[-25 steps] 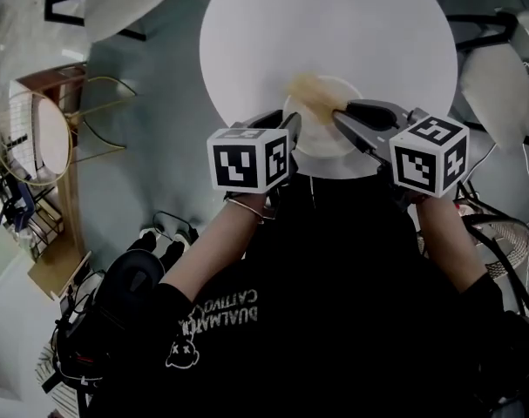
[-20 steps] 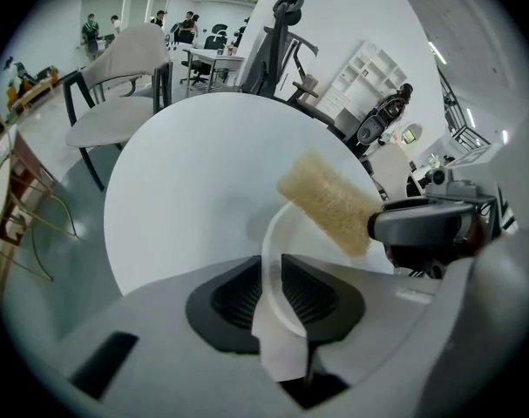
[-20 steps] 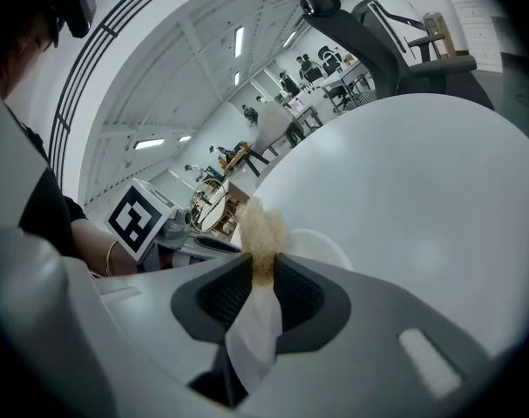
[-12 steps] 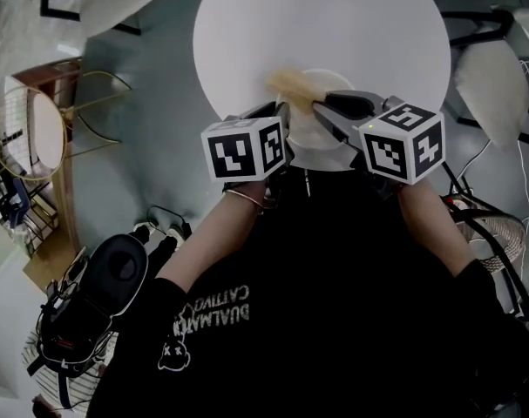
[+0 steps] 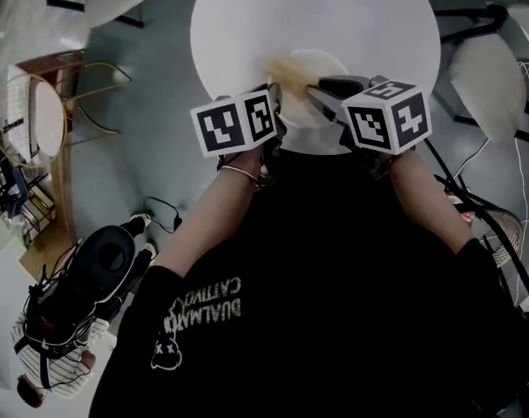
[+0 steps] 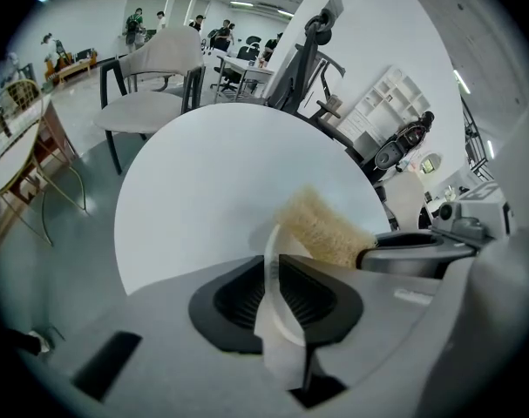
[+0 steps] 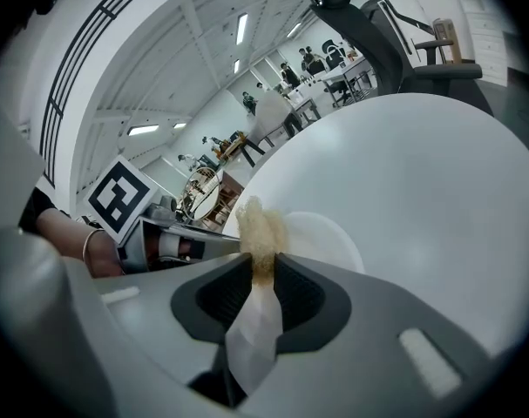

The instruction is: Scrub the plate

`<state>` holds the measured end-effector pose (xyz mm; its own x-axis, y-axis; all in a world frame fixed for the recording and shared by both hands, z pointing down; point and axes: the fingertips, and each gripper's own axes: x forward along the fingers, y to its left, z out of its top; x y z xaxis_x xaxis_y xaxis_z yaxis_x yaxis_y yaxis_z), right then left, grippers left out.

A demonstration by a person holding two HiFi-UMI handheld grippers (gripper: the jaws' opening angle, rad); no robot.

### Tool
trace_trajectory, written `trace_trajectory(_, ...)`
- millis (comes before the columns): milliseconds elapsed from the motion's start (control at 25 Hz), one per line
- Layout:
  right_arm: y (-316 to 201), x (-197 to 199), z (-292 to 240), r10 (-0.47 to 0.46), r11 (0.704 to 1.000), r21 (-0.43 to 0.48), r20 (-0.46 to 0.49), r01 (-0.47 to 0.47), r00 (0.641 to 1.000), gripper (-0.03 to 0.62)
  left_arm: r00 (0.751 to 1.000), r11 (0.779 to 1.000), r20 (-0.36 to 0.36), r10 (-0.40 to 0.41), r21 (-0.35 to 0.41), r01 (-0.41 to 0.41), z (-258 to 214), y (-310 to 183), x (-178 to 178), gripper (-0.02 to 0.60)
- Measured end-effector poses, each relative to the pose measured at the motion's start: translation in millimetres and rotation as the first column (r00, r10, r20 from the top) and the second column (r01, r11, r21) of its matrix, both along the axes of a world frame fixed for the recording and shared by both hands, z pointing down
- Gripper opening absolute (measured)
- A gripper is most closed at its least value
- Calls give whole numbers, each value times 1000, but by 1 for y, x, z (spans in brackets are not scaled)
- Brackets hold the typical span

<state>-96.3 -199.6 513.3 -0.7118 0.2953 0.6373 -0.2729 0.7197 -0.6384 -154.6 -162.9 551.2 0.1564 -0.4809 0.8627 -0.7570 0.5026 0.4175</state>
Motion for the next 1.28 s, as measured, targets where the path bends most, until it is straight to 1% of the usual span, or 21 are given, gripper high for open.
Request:
trace_trajectory(200, -1, 21, -8, 30, 999, -35, 8, -30, 999, 81, 1000, 1000, 21, -12, 8, 11, -11, 2, 19, 57)
trace_trajectory(440, -5, 20, 2, 48, 998, -34, -9, -48, 999, 81, 998, 999, 25, -49, 3, 49, -5, 8, 11, 56)
trace_trajectory(760, -11, 50, 8, 86, 996, -24, -21, -87, 996, 81, 996, 997, 35, -81, 8, 81, -6, 16, 25, 57)
trace_trajectory(960, -15, 61, 12, 115, 993, -21, -27, -116, 993, 81, 994, 995, 35, -101, 9, 100, -5, 19, 27, 56)
trace_trajectory(1120, -14, 71, 15, 145, 989, -17, -33, -145, 989, 81, 994, 995, 43, -103, 15, 103, -5, 24, 27, 56)
trace_trajectory(1280, -18, 77, 13, 178, 984, -23, -37, -179, 983, 81, 993, 994, 37, -109, 15, 109, -8, 26, 25, 55)
